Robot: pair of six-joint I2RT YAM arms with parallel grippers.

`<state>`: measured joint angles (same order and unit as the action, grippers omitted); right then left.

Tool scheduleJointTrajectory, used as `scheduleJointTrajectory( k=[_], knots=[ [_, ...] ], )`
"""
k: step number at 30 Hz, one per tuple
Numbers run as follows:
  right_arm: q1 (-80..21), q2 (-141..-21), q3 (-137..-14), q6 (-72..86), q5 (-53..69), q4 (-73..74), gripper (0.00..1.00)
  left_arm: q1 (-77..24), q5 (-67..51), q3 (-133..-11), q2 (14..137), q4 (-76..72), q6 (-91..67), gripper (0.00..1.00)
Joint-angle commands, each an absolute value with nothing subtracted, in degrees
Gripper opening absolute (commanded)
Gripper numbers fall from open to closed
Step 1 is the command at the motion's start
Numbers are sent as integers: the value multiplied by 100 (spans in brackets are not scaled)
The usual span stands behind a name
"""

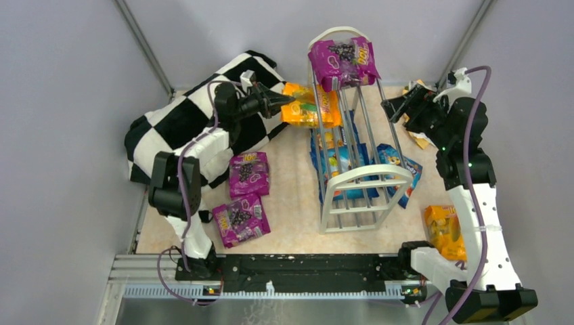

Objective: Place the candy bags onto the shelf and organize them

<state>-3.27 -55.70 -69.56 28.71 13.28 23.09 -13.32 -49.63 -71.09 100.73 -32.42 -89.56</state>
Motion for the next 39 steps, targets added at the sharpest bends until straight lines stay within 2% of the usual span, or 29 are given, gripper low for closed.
scheduleJointTrajectory(
  k=[1,15,31,33,39],
  knots=[
    [-368,-5384,-7148,2889,1262,2071,88,-1721,-4732,-7762,10534,-4684,-10078,0],
    [-369,-5293,-7069,2822,1222,2101,88,-2330,-4052,-8947,11624,-4286,-10346,0],
    [-368,-5230,-6991,2786,1179,2112,89,-2417,-3716,-8872,11875,-4337,-10497,1],
    [-369,-5229,-6978,2786,1182,2111,89,-2423,-3697,-8804,11868,-4393,-10529,4],
    [-368,-5229,-6971,2783,1195,2118,89,-2393,-3793,-8736,11758,-4311,-10215,29]
  ],
)
